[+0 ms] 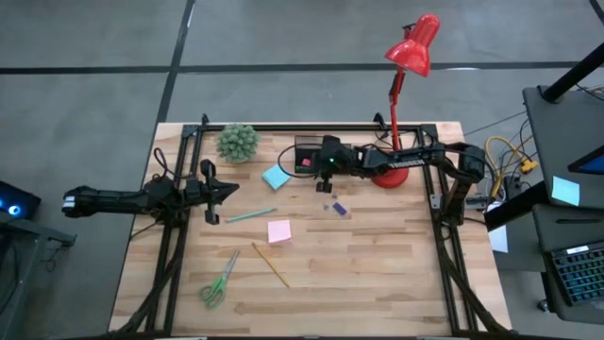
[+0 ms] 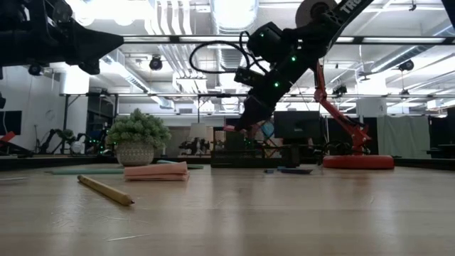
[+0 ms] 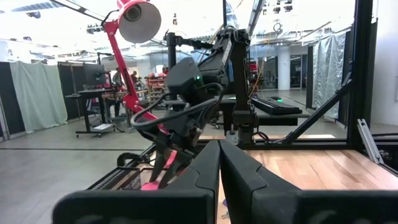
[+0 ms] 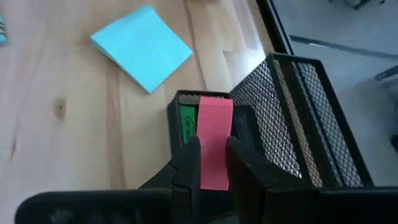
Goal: Pick and place office supplies into organizer
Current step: Put the pink eraser into the desk organizer
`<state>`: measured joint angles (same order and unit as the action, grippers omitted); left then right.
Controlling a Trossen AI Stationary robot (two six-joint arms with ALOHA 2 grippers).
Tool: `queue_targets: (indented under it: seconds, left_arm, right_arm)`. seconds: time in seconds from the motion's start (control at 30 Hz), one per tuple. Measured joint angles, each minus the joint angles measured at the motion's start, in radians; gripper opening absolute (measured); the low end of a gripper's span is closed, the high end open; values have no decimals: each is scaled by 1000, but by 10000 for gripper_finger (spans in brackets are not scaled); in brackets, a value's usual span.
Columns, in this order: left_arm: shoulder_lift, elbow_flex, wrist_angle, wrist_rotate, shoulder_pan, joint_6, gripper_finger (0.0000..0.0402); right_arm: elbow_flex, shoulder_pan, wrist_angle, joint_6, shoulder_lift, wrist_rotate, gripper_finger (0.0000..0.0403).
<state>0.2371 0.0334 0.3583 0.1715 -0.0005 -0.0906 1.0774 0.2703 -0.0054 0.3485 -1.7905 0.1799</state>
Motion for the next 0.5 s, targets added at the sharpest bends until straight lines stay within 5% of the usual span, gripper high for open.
queue_targets:
  seconds: [0.5]
  left_arm:
    - [0, 0, 0, 0, 0, 0, 0]
  right_arm:
    - [-94, -2, 245, 14, 0, -4, 59]
